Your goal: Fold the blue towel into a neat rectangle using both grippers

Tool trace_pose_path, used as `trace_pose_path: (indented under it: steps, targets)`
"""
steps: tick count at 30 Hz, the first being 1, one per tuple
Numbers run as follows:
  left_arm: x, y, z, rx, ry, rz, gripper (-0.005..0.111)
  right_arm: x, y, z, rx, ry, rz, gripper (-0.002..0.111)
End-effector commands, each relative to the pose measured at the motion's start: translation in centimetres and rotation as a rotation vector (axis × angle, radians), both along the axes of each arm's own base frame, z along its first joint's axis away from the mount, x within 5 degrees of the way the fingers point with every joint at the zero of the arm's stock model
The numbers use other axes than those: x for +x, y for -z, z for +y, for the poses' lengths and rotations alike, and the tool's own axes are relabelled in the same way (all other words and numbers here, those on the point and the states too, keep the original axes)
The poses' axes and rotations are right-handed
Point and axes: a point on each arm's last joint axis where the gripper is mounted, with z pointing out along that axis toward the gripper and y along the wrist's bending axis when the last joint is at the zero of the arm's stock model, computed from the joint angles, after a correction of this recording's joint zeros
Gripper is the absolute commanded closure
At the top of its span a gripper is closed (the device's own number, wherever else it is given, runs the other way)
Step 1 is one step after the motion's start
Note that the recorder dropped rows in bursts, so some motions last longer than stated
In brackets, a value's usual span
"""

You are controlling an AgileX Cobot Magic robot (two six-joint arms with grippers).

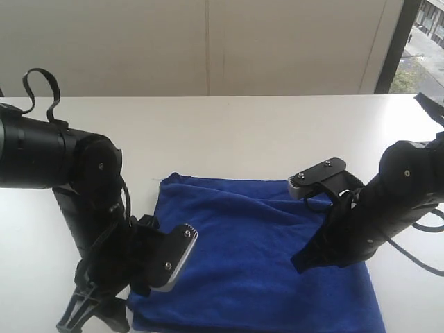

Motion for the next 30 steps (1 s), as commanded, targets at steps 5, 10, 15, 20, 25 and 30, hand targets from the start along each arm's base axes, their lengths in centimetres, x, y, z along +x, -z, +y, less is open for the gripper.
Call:
trace_pose_path:
  steps: [5,10,15,20,25,30]
  targets:
    - [2.4,-8.2,-1.4,-0.303,-0.244,-0.365,0.054,-1.4,-1.1,3.3,0.082,-0.174,-0.022,0.108]
    - [7.2,-8.4,2.8,-0.376,-0.716,-0.434,0.106,-2.3,-2.2,7.9,0.151,-0.320,-0.054,0.108]
    - [10.4,-6.9,7.9,-0.345,-1.092,-0.266,0.107,-1.8,-4.6,12.1,0.226,-0.398,-0.107,0.108]
    - [11.4,-6.0,9.2,-0.365,-1.005,0.102,0.107,-0.6,-4.4,16.7,0.254,-0.492,-0.063,0.108]
    - [12.1,-5.0,9.4,-0.417,-1.023,0.165,0.107,-0.3,-1.5,19.4,0.230,-0.544,0.017,0.108]
    - [12.3,-4.9,9.3,-0.430,-1.014,0.161,0.107,0.0,1.0,19.9,0.184,-0.558,0.040,0.108]
